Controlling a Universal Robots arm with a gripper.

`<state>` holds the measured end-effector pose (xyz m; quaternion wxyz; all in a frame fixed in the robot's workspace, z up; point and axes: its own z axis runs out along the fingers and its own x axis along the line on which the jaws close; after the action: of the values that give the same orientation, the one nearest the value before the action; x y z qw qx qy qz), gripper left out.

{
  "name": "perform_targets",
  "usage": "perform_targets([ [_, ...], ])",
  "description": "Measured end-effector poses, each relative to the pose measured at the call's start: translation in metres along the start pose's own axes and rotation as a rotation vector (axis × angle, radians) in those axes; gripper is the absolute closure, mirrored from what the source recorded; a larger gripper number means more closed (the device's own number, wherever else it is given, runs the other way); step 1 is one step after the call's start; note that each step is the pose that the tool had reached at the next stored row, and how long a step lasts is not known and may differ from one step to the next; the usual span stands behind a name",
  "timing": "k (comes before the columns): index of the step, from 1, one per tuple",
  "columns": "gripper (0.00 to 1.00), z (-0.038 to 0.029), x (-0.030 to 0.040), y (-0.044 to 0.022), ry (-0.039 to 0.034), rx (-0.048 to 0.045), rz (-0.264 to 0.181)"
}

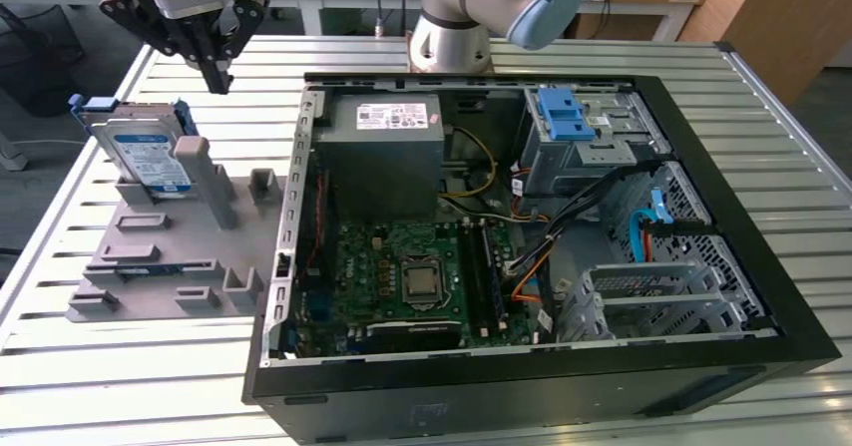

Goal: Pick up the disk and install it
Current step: 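Reach for the disk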

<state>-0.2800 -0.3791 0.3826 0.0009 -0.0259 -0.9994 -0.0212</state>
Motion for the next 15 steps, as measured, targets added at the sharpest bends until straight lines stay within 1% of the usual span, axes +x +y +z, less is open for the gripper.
perform_targets([
  [4, 0.89, 0.0, 0.0018, -0.0001, 0.0, 0.0, 0.0],
  [12, 0.89, 0.0001, 0.0079, -0.0001, 0.0, 0.0, 0.0],
  [15, 0.89, 0.0001, 0.0086, -0.0001, 0.0, 0.0, 0.0],
])
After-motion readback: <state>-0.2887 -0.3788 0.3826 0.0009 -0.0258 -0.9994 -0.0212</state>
